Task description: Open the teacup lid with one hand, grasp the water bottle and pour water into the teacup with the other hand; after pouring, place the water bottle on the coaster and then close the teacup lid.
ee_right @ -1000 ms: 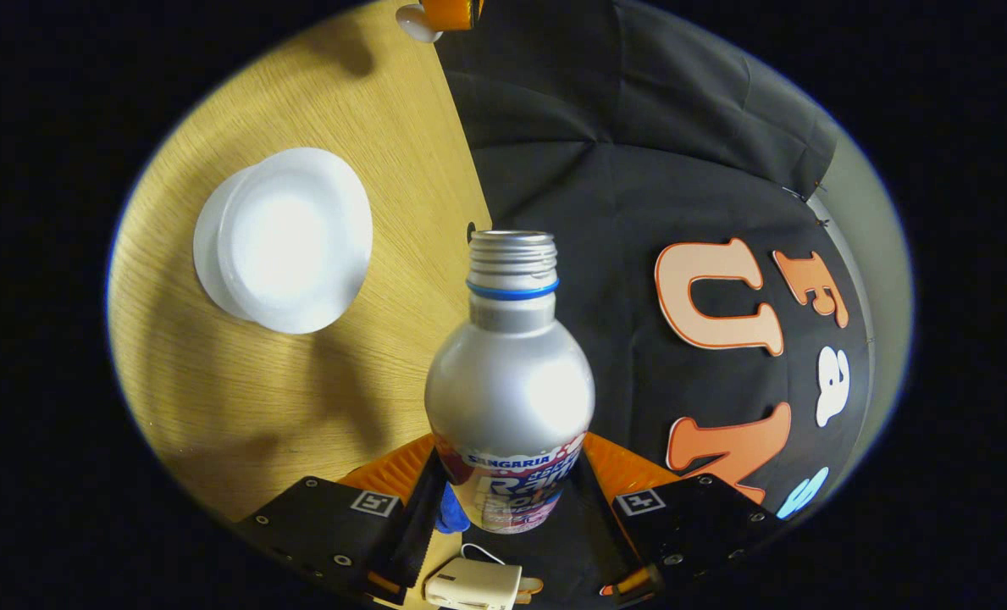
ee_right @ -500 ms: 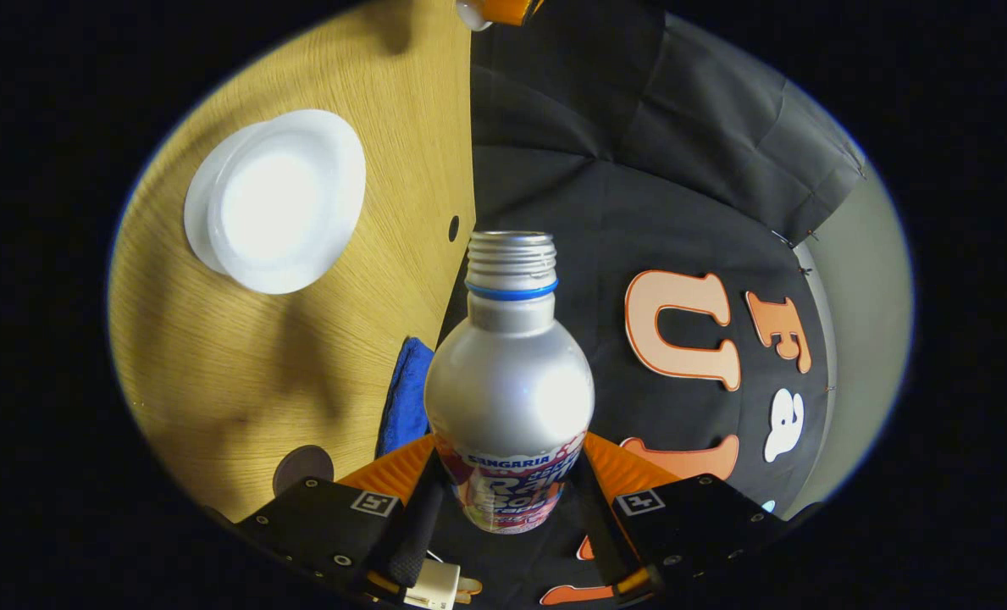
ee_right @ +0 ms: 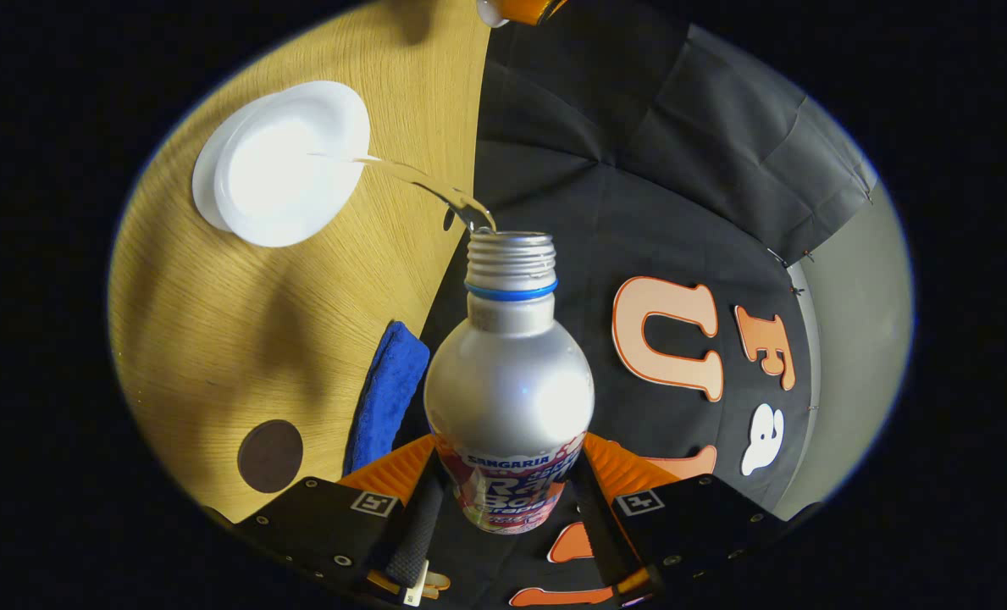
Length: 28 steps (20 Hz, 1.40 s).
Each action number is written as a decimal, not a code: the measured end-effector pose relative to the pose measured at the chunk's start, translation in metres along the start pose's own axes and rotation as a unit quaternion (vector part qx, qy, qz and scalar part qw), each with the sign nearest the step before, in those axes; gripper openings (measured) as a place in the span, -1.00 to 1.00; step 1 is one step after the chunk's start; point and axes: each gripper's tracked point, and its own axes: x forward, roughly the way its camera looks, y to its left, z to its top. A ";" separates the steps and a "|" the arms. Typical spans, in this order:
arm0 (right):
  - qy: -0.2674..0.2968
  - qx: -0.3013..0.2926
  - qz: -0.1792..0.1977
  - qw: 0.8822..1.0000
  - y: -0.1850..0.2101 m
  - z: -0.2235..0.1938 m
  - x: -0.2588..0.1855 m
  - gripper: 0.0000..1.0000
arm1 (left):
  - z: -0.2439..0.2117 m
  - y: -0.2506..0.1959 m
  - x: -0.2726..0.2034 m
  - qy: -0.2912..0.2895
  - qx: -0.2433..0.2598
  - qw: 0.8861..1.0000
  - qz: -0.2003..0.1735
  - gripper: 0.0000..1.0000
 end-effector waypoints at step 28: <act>-0.015 -0.096 -0.058 0.994 -0.012 0.005 0.003 0.56 | 0.007 -0.008 0.001 -0.014 -0.006 1.000 -0.004 -0.34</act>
